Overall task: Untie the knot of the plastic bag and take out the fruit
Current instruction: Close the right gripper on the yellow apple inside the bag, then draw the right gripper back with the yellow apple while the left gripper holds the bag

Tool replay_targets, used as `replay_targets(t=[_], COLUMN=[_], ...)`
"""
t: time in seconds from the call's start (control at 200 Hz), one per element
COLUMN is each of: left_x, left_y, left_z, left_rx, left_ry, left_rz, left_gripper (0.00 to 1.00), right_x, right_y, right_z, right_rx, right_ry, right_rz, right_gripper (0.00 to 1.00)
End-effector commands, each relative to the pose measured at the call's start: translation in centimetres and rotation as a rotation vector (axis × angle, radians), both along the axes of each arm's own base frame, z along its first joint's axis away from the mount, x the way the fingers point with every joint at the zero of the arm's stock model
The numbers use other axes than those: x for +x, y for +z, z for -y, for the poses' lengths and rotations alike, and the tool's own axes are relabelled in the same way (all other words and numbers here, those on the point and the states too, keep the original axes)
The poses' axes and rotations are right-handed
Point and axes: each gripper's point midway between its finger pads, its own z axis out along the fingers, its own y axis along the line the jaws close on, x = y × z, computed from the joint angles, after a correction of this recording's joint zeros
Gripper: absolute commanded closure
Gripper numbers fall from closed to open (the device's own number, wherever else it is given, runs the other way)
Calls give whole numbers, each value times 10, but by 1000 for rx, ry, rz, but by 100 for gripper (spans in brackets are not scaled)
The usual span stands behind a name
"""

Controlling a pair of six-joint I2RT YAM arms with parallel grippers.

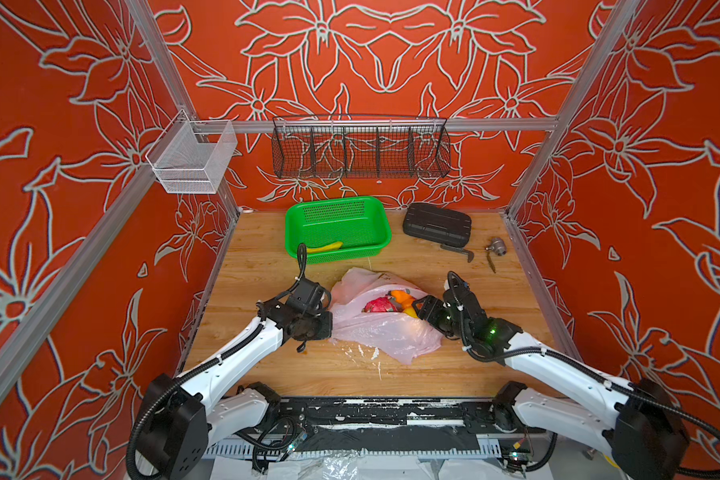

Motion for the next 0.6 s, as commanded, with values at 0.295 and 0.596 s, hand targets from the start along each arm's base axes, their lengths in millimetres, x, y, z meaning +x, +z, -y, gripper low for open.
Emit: replay_targets(t=[0.295, 0.596], left_x=[-12, -6], left_y=[-1, 1], left_z=[-8, -7], left_rx=[-10, 4], left_ry=[100, 89], left_rz=[-85, -71], left_gripper=[100, 100], right_x=[-62, -92], right_y=[-33, -82], right_z=[-10, -14], right_rx=[-303, -468], right_ry=[296, 452], right_rz=[-132, -214], right_gripper=[24, 6])
